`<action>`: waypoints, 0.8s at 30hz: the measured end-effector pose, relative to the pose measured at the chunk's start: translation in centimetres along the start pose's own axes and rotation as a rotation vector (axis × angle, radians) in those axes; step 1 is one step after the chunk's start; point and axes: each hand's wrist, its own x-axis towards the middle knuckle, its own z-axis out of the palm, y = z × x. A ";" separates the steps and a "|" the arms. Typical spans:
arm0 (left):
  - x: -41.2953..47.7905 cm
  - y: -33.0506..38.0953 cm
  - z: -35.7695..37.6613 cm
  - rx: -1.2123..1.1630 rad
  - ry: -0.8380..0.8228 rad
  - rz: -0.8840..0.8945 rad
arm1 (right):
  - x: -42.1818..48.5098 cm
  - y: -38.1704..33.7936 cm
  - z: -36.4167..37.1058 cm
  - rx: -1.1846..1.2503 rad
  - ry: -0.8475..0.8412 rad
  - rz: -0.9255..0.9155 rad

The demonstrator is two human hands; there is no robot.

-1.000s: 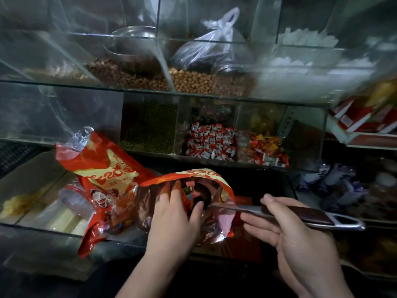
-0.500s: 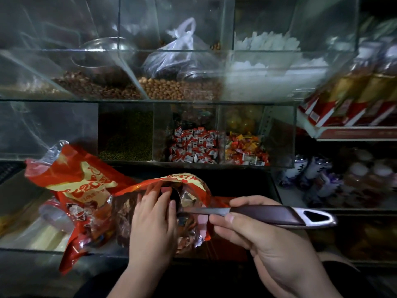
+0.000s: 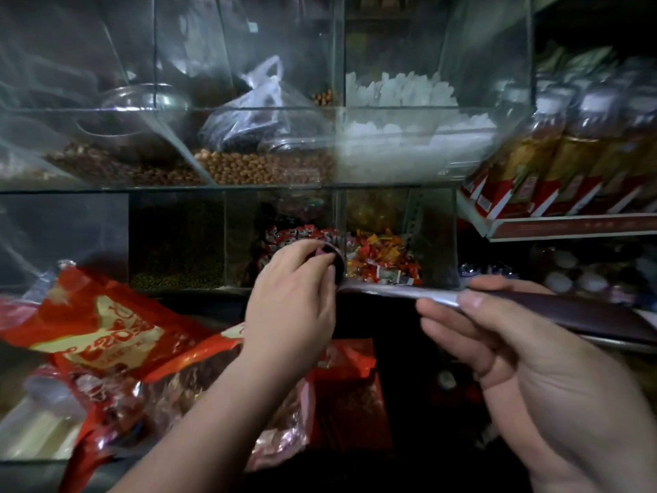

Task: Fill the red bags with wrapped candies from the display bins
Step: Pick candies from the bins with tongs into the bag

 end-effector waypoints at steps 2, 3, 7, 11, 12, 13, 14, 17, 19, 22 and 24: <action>2.5 0.5 1.6 -0.044 -0.041 0.055 | 1.1 -0.2 -0.6 -0.002 0.045 -0.038; 3.7 0.7 2.5 -0.065 -0.069 0.073 | 1.7 -0.3 -0.8 -0.006 0.078 -0.052; 8.3 1.6 7.4 -0.129 -0.211 0.100 | 4.2 0.2 -1.2 0.020 0.219 -0.051; 10.7 1.9 10.9 -0.269 -0.318 -0.005 | 6.7 1.9 -2.1 0.069 0.315 -0.072; 11.0 1.7 11.4 -0.320 -0.318 -0.049 | 7.4 2.5 -2.5 0.080 0.330 -0.074; 11.1 1.4 11.7 -0.349 -0.316 -0.084 | 8.1 3.2 -2.8 0.083 0.340 -0.077; 11.2 1.2 12.0 -0.357 -0.315 -0.109 | 8.7 3.9 -3.2 0.064 0.346 -0.085; 11.5 0.6 12.4 -0.374 -0.306 -0.185 | 10.6 6.4 -4.0 -0.128 0.346 -0.187; 11.8 0.3 12.2 -0.382 -0.311 -0.230 | 11.5 7.9 -4.8 -0.416 0.298 -0.319; 11.8 0.3 12.1 -0.356 -0.343 -0.214 | 12.3 8.5 -5.8 -0.888 0.112 -0.506; 11.7 0.5 12.2 -0.364 -0.368 -0.200 | 12.4 8.8 -6.2 -1.006 -0.060 -0.582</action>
